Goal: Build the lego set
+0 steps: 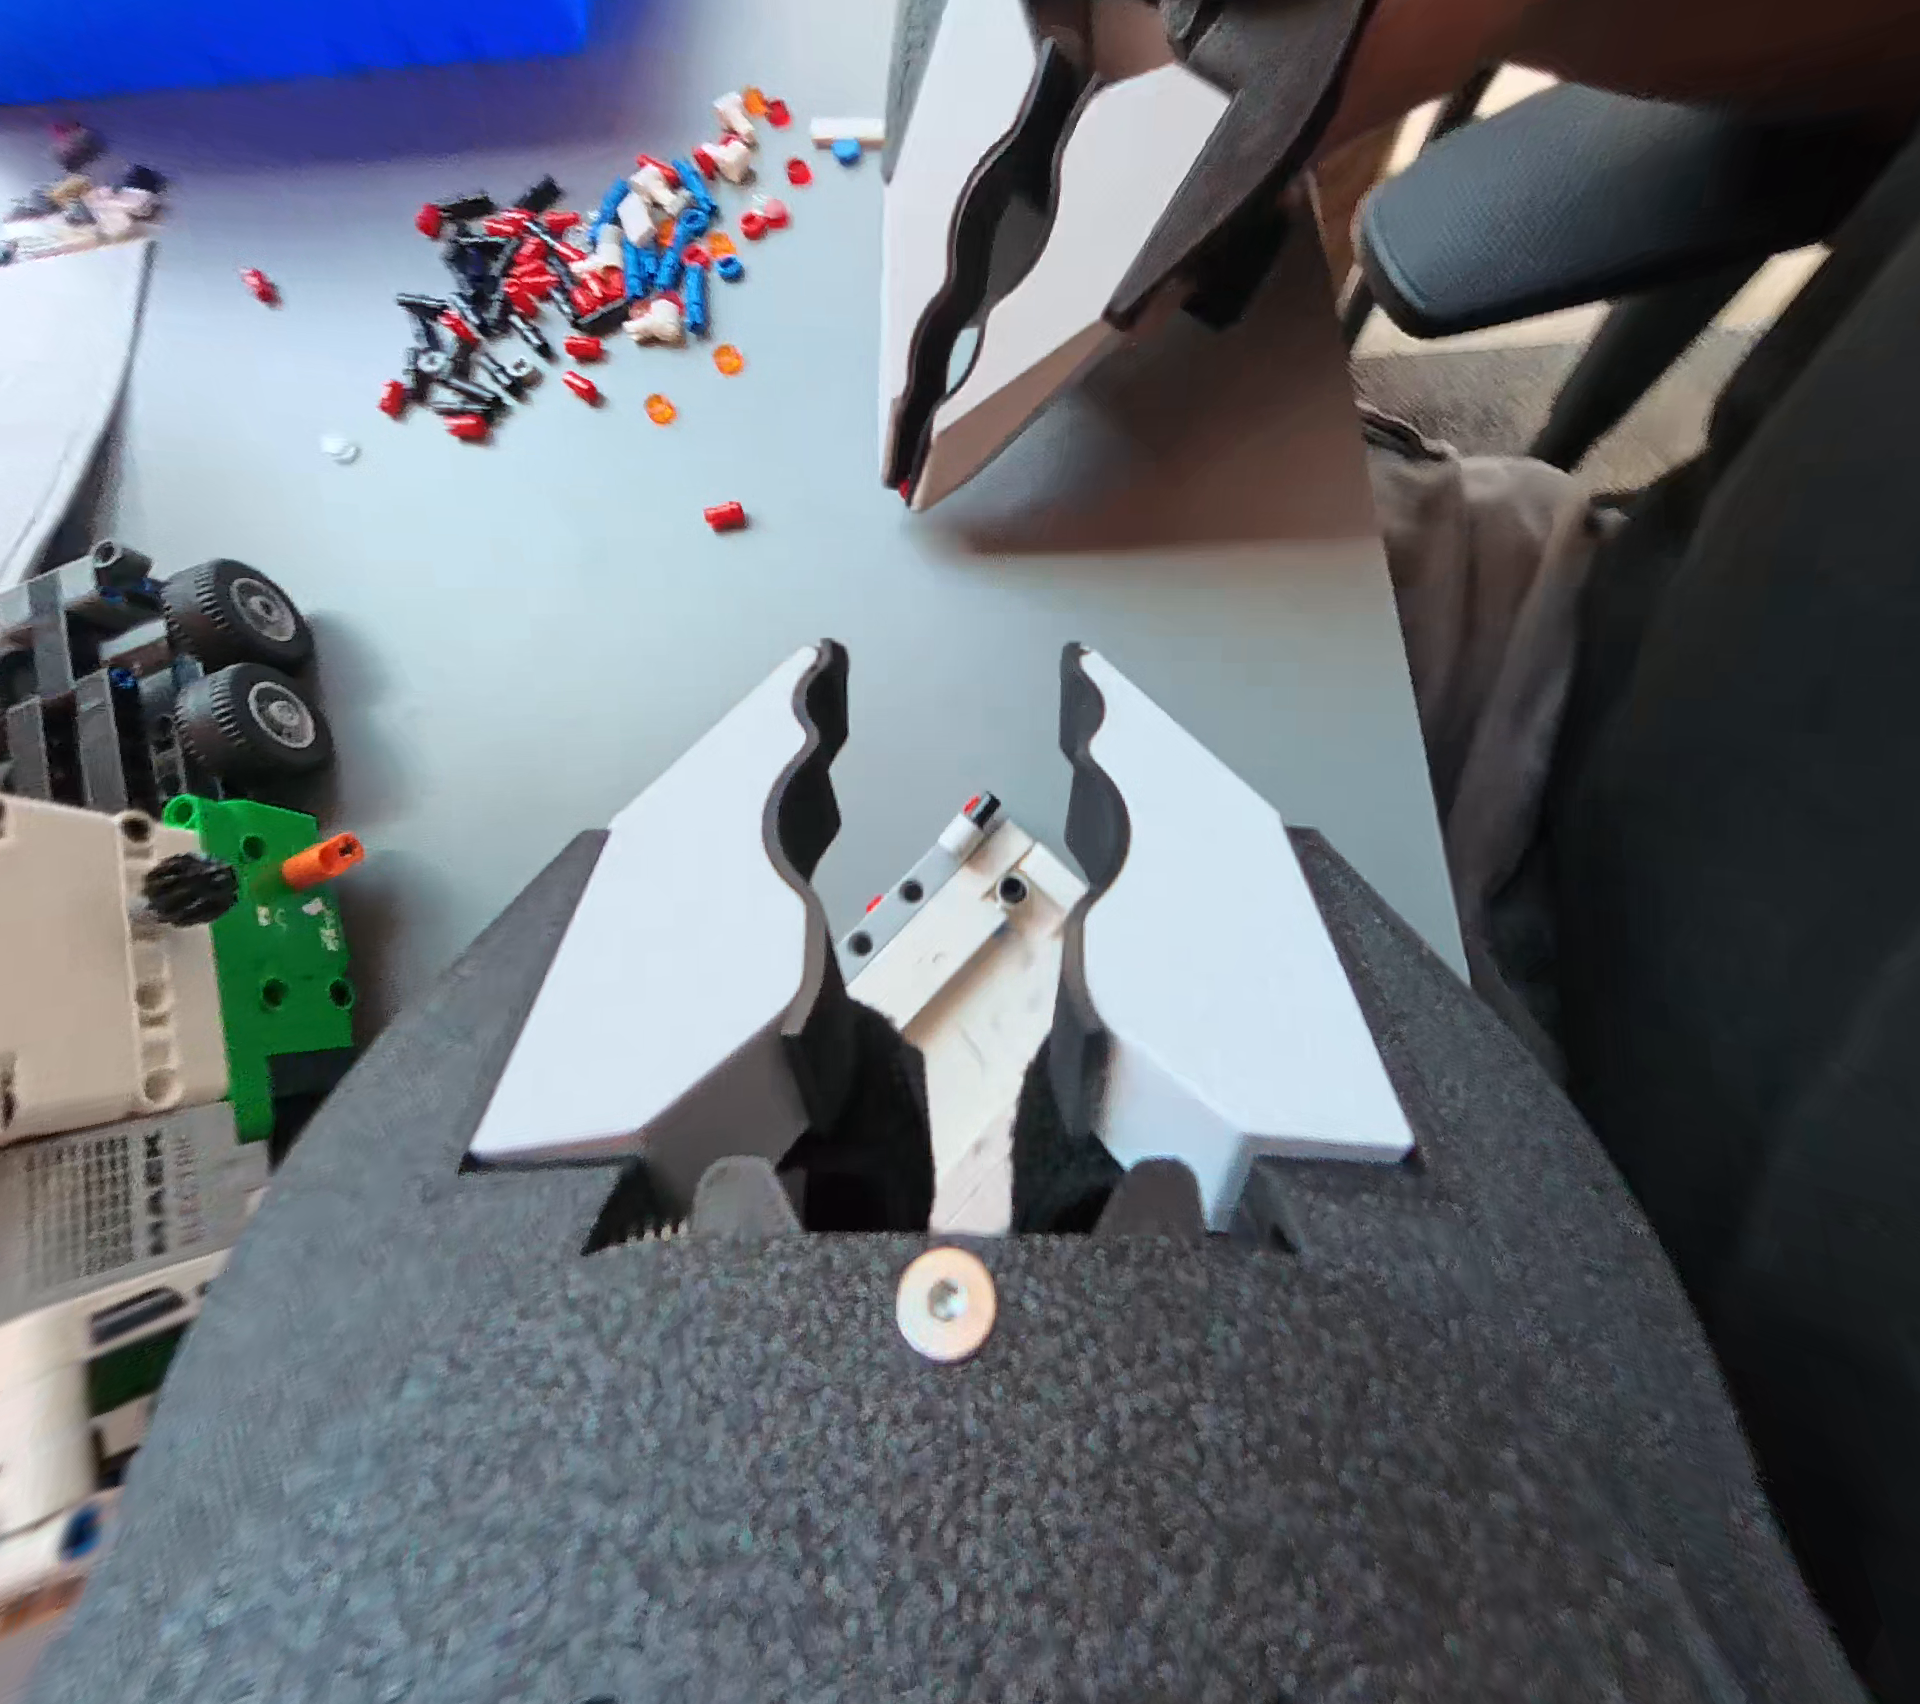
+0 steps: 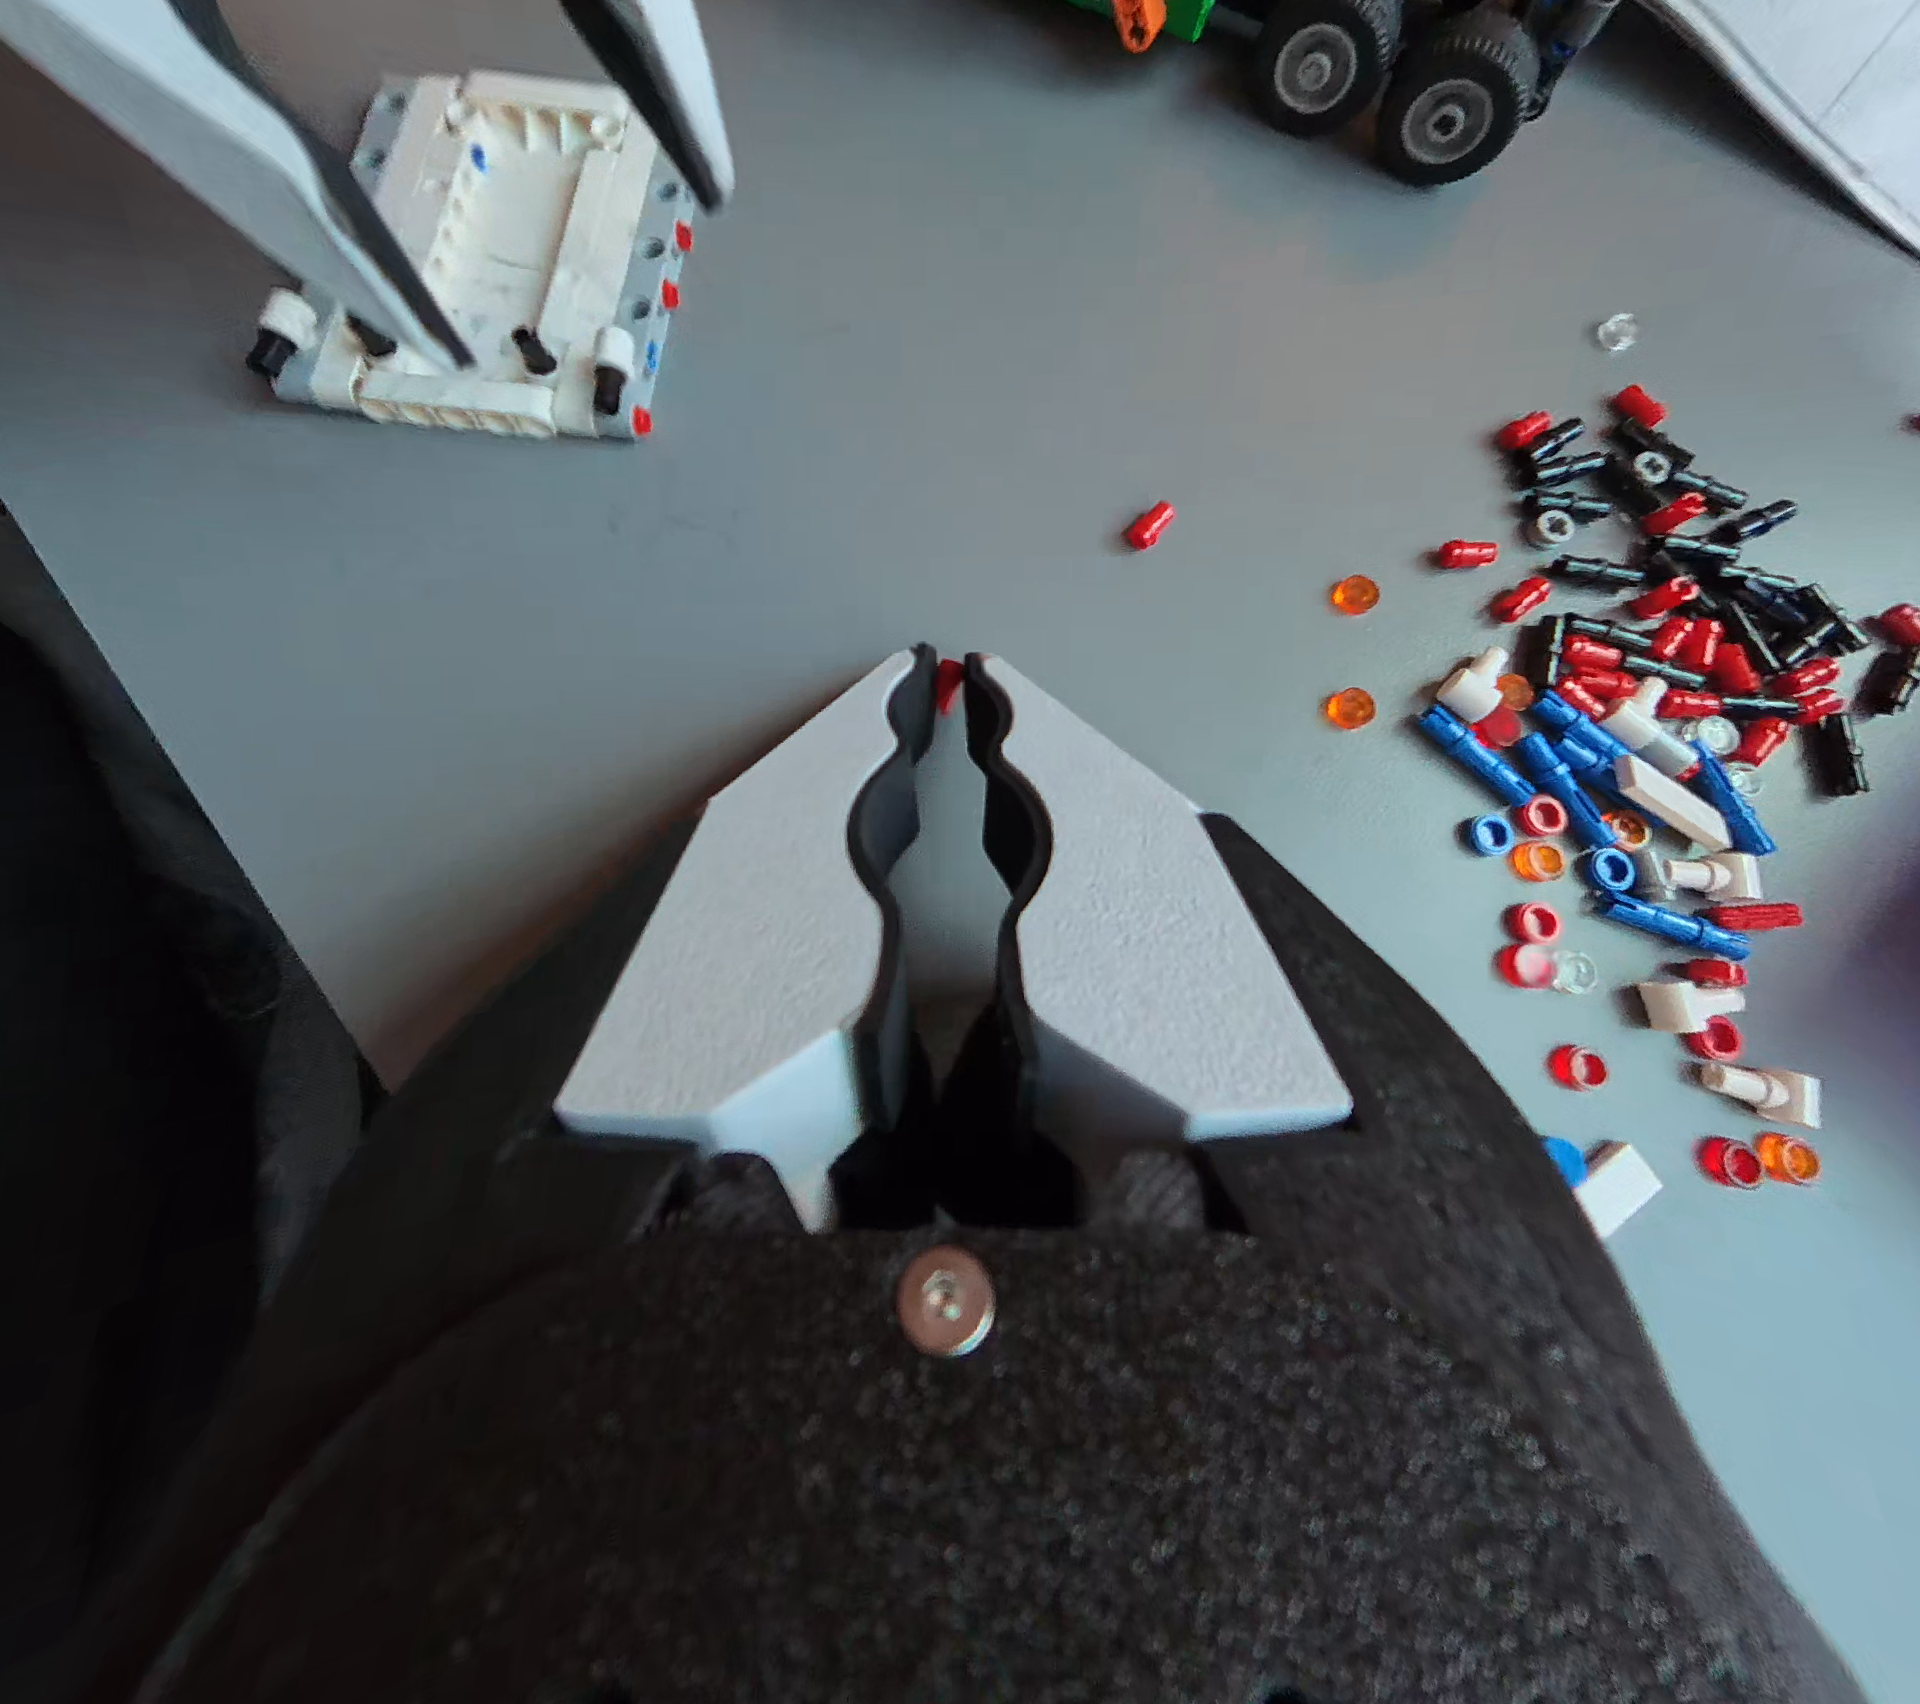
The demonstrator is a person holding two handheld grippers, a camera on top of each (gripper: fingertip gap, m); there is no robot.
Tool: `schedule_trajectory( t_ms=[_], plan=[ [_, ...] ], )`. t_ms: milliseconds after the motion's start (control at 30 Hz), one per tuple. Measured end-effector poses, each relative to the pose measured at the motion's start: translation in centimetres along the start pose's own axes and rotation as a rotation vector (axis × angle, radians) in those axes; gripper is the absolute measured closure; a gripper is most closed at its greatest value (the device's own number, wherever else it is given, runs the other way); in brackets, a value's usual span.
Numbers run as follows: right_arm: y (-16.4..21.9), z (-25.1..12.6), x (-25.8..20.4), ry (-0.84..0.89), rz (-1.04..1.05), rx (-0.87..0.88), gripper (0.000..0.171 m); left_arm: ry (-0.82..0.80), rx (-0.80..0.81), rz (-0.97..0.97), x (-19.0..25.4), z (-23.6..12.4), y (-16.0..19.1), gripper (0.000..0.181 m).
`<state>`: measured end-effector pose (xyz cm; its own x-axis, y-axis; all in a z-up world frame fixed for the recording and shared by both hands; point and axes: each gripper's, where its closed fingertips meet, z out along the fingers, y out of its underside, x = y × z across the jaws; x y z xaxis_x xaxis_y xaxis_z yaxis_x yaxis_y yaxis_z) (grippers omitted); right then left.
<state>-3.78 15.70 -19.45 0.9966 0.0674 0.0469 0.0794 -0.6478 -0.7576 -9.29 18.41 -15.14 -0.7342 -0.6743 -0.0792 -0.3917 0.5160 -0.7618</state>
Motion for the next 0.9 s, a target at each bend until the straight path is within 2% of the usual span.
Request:
schedule_trajectory(
  t_ms=[67, 200, 300, 400, 533, 633, 900],
  plan=[
    [-2.4, -0.7, -0.1, -0.051, 0.131, 0.143, 0.167, -0.097, 0.044, -0.046, -0.5, 1.0, -0.2, 0.142],
    [-6.8, -2.8, -0.3, -0.326, 0.576, 0.459, 0.167, -0.326, 0.143, -0.144, -2.0, 2.0, -1.2, 0.139],
    [-7.8, -2.8, -0.8, -0.489, 0.829, 0.566, 0.168, -0.443, 0.273, -0.216, -2.4, 1.6, -3.1, 0.139],
    [-8.6, -3.4, -1.1, -0.496, 0.847, 0.619, 0.167, -0.570, 0.360, -0.215, -2.8, 0.5, -4.2, 0.146],
    [-8.9, -3.4, -2.4, -0.550, 0.861, 0.623, 0.168, -0.602, 0.335, -0.136, -2.6, 0.5, -4.6, 0.153],
    [-8.8, -3.6, -1.8, -0.528, 0.854, 0.638, 0.168, -0.600, 0.386, -0.167, -2.6, -0.6, -5.1, 0.158],
    [-9.2, -3.9, -1.7, -0.516, 0.877, 0.698, 0.167, -0.559, 0.435, -0.240, -2.6, -0.5, -5.6, 0.167]
  ],
)
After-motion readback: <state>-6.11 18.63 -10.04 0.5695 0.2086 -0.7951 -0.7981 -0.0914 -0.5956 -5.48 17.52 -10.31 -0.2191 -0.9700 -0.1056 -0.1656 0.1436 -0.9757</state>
